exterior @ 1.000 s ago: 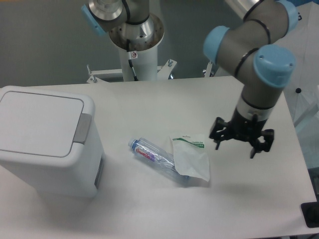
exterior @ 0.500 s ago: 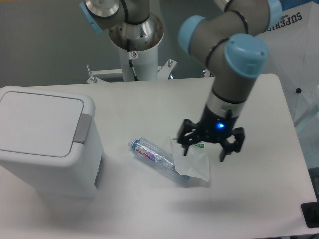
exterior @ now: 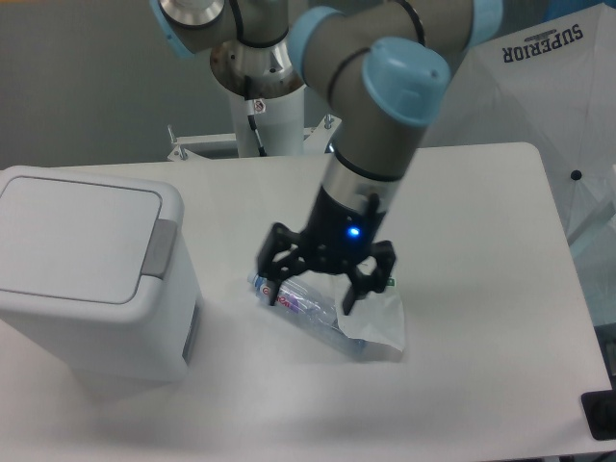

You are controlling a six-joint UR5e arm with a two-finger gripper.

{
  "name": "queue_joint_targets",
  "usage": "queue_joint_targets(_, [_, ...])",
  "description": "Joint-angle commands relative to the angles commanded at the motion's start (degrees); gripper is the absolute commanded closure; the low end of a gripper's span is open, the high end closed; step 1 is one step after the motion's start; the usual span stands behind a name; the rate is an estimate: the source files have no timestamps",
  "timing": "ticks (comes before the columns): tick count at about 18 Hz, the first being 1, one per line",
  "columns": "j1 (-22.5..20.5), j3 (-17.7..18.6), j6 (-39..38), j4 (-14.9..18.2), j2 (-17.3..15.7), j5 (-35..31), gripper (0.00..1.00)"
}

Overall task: Open the trash can
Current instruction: 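Move the gripper over the table toward the trash can lid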

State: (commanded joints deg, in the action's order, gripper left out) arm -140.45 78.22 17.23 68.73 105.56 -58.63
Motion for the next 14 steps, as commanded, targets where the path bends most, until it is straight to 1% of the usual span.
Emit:
queue_joint_targets(2, [0.26,0.52,-0.09,0.17,-1.40,1.24,0.00])
queue_joint_targets(3, [1.22,0.96,-0.18,0.18,-2.19,1.50,0.00])
queue_joint_targets(6, [2.11,4.12,-0.09,0.09,-4.74,1.42,0.00])
queue_joint_targets(9, [2.81,6.06,-0.18,0.00,-4.92,1.07,0.00])
queue_joint_targets(11, [3.34,7.73,0.08,-0.61,-5.36,1.07,0.00])
queue_joint_targets(14, [3.78,8.00,-0.18,-1.23,-5.45,1.15,0.00])
